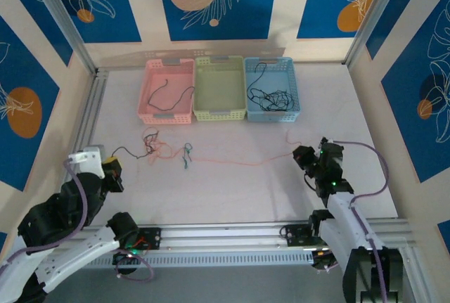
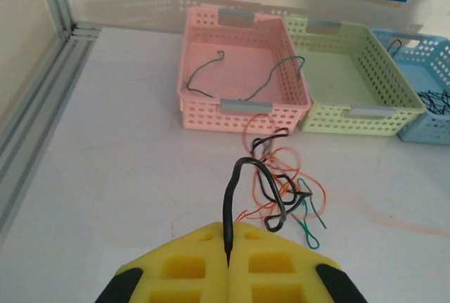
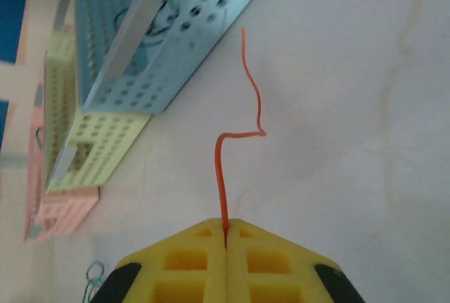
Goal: Untangle the cables
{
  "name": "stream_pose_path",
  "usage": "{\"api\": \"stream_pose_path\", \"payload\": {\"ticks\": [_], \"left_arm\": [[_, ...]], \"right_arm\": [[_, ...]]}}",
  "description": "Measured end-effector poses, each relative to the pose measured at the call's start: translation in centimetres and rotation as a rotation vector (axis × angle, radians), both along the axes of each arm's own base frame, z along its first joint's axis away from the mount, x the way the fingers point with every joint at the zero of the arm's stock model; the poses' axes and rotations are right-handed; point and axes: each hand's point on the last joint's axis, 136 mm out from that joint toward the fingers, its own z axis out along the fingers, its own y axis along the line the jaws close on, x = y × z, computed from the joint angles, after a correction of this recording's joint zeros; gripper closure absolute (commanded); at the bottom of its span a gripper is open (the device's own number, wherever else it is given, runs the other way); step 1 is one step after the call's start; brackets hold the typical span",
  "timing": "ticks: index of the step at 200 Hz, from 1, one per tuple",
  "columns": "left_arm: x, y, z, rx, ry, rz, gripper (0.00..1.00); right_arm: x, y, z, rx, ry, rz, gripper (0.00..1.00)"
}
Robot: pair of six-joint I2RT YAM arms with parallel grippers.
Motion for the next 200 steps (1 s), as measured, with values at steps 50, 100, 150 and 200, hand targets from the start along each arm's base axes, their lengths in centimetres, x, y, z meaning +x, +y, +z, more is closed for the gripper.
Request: {"api": "stream_pose_path", "payload": {"ticks": [50,100,150,200], "left_arm": [[-0.3,1.3,0.2,-0.013,-0.022,0.046,1.0],[-0.3,1.3,0.2,-0.012,-0.021,0.047,1.0],[-0.5,1.7,0.1,-0.009,-0.022,0.061,1.0],[-0.5,1.8,0.1,-0.005,-0.023,0.063,1.0]], "right_arm": [[-1.4,-5.0,-0.3,0.033,0.038,-0.198,1.0],[-2.2,-5.1,-1.1,0.04,0.079,-0.204,1.0],[-3.9,-7.6,-2.2,-0.019,0.159,-0.318,1.0],[-4.6,-10.0,-0.6,-0.046,0.175,-0.41,1.0]]}}
